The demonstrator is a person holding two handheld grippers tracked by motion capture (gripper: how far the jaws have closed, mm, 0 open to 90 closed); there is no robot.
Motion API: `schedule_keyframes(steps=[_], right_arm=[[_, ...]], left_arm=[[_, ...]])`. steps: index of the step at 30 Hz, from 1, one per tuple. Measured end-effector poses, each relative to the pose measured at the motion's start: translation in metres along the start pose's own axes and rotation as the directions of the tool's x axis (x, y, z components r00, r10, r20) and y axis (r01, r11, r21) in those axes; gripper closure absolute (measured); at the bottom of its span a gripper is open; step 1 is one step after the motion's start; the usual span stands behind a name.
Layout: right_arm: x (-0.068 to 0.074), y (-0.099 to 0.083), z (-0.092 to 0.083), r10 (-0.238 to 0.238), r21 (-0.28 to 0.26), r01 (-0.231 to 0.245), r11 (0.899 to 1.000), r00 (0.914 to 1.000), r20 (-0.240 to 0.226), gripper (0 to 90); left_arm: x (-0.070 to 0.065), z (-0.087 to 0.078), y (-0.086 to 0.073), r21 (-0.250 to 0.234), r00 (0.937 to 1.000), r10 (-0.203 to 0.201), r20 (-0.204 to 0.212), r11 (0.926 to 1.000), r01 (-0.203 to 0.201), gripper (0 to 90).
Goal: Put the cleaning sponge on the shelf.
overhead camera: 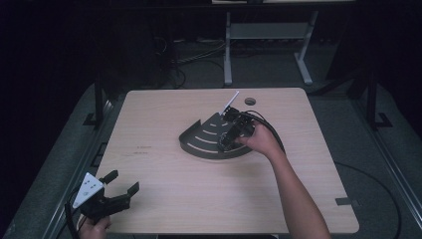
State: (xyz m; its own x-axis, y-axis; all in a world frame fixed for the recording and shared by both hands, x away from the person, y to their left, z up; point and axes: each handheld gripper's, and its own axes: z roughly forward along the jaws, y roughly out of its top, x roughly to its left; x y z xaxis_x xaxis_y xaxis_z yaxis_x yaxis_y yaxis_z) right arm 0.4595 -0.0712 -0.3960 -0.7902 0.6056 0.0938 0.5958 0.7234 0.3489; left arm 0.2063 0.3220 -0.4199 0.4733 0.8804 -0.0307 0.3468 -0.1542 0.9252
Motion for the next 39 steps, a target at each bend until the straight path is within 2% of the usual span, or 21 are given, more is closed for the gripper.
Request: schedule_keyframes(steps=[11,19,39], right_arm=[[0.006,-0.007,-0.012,-0.024,-0.019,0.025,1.0,0.9996,0.013,20.0],[0.009,-0.018,-0.02,-0.029,-0.047,0.03,0.998,0.9996,0.002,20.1],[0.018,-0.038,-0.029,-0.052,-0.073,0.05,0.996,0.9985,-0.017,19.7]], left_arm=[[-0.001,0.001,0.0,0.006,1.0,0.005,-0.007,1.0,-0.005,13.2],[-0.001,0.002,0.0,0.009,1.0,0.007,-0.006,0.9999,-0.007,13.2],[-0.003,0.003,0.0,0.01,0.9999,0.011,-0.005,0.9999,-0.011,13.2]])
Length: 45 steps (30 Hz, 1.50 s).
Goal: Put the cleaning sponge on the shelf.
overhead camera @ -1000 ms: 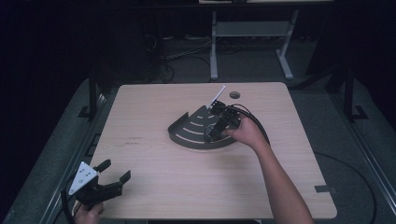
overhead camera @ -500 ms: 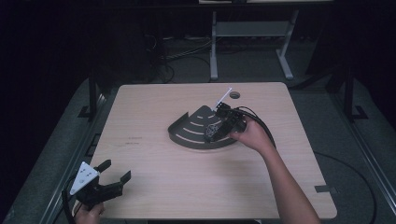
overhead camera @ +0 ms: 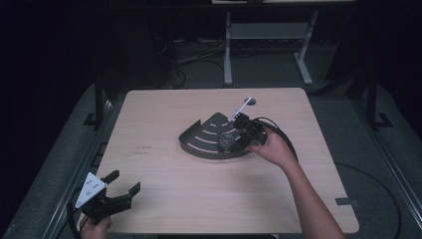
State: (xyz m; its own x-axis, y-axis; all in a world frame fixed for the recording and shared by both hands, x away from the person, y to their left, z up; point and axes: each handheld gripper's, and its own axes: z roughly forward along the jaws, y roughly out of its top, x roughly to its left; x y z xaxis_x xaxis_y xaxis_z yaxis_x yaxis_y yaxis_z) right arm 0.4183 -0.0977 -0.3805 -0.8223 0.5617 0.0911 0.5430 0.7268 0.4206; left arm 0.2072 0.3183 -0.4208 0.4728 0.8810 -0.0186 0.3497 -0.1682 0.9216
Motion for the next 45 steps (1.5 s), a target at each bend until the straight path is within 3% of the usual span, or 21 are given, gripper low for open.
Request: schedule_keyframes(steps=[21,45], right_arm=[[0.005,-0.029,-0.006,0.005,-0.012,-0.006,1.0,1.0,-0.006,18.7],[0.01,-0.063,0.002,0.03,-0.024,-0.031,0.999,0.9991,-0.031,17.8]], left_arm=[[0.0,0.0,0.0,0.001,1.0,0.002,-0.002,1.0,-0.002,13.2],[-0.001,0.001,0.0,0.002,1.0,0.005,-0.003,1.0,-0.005,13.2]])
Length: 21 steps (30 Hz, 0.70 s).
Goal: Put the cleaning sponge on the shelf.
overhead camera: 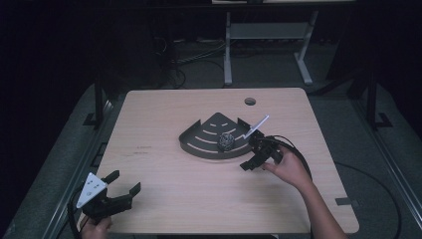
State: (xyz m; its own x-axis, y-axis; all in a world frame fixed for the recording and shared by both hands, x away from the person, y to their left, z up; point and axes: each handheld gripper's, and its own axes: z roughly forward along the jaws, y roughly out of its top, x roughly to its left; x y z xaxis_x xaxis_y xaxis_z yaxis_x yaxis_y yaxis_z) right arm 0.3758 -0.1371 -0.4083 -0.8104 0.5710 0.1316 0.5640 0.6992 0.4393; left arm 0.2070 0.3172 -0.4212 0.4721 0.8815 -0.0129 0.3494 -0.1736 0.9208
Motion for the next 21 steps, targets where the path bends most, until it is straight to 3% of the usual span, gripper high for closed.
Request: schedule_keyframes(steps=[21], right_arm=[[0.004,-0.031,-0.002,0.012,-0.012,-0.012,1.0,0.9999,0.012,17.8]], left_arm=[[-0.003,0.001,0.001,0.005,0.9999,0.015,0.004,0.9999,-0.015,13.2]])
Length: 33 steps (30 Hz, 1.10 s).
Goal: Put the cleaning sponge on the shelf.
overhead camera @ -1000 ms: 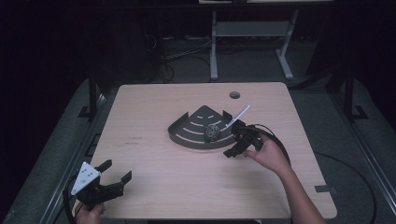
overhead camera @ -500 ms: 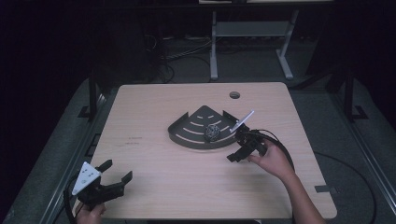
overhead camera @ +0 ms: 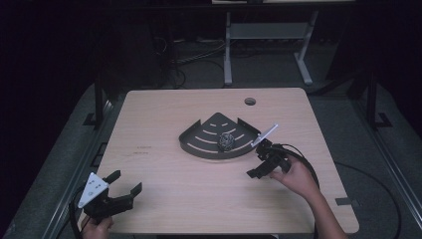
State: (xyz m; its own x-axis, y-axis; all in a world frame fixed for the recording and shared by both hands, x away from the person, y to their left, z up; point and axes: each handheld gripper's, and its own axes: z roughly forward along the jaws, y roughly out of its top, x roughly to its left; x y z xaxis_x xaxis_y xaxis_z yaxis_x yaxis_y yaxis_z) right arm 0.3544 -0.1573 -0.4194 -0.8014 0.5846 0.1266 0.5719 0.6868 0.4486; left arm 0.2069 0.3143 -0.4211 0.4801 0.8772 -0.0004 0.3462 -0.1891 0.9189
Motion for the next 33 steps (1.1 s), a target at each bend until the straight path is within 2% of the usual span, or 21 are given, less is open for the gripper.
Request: schedule_keyframes(steps=[33], right_arm=[[0.002,-0.048,-0.013,0.033,-0.026,-0.032,0.999,0.9992,0.022,17.7]], left_arm=[[-0.003,0.002,0.0,0.005,1.0,0.004,0.005,1.0,-0.004,13.2]])
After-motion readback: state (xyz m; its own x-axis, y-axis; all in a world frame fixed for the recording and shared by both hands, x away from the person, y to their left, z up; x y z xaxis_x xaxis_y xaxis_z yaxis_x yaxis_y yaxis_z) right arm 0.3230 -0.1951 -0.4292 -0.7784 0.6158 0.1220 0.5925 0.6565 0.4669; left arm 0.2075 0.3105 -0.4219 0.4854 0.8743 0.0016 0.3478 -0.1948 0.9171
